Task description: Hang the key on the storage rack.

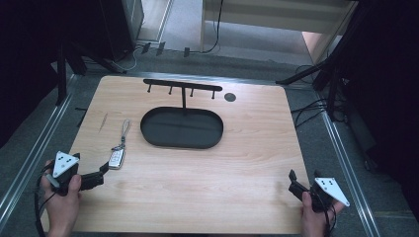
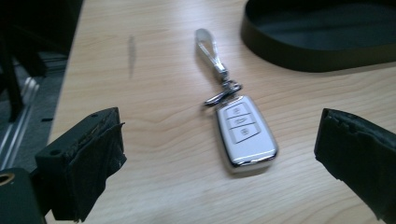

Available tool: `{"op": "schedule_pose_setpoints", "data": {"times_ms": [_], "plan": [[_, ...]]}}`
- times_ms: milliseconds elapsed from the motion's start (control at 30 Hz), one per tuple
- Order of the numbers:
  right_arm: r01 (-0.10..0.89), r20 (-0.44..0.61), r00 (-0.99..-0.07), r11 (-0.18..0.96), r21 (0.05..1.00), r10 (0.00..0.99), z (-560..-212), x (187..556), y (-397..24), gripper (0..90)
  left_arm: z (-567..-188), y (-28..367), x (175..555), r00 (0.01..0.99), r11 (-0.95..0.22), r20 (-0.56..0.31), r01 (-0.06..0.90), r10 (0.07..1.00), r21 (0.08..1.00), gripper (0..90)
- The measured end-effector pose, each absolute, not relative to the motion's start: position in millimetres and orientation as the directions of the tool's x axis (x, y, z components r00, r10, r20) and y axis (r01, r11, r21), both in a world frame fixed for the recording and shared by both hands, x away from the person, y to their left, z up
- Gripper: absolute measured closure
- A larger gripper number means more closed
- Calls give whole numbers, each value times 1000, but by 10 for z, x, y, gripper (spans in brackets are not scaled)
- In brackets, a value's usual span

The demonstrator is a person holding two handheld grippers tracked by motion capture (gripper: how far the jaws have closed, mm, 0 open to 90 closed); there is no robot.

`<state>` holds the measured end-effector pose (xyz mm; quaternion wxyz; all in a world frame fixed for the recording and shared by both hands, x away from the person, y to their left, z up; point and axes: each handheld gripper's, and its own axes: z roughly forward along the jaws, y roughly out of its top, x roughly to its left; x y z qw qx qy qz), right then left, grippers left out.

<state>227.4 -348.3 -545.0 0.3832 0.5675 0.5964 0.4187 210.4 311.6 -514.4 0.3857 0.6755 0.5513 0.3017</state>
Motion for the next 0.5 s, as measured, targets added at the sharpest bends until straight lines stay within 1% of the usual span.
{"op": "schedule_pose_setpoints", "data": {"times_ms": [67, 100, 200, 233, 333, 367, 500], "plan": [[356, 18, -61, 5, 934, 998, -5450, 2275, -3479, 126, -5084, 3070, 2150, 223, -118, -2, 521, 975, 846, 13], [356, 9, -64, 14, 935, 998, -5450, 2275, -3476, 126, -5013, 3029, 2211, 230, -134, 7, 542, 973, 830, 13], [357, 3, -66, 21, 934, 998, -5451, 2275, -3474, 127, -4947, 2995, 2282, 233, -139, 4, 566, 973, 812, 13], [356, 4, -66, 20, 934, 998, -5450, 2273, -3475, 126, -4885, 2955, 2359, 230, -147, 7, 599, 973, 787, 13], [358, 15, -63, 8, 934, 998, -5450, 2272, -3477, 126, -4791, 2885, 2471, 236, -174, 21, 648, 972, 741, 13], [358, 15, -63, 8, 934, 998, -5450, 2272, -3477, 126, -4791, 2885, 2471, 236, -174, 21, 648, 972, 741, 13], [360, 10, -63, 13, 933, 998, -5450, 2274, -3475, 126, -4647, 2761, 2670, 270, -230, 41, 719, 962, 656, 13]]}}
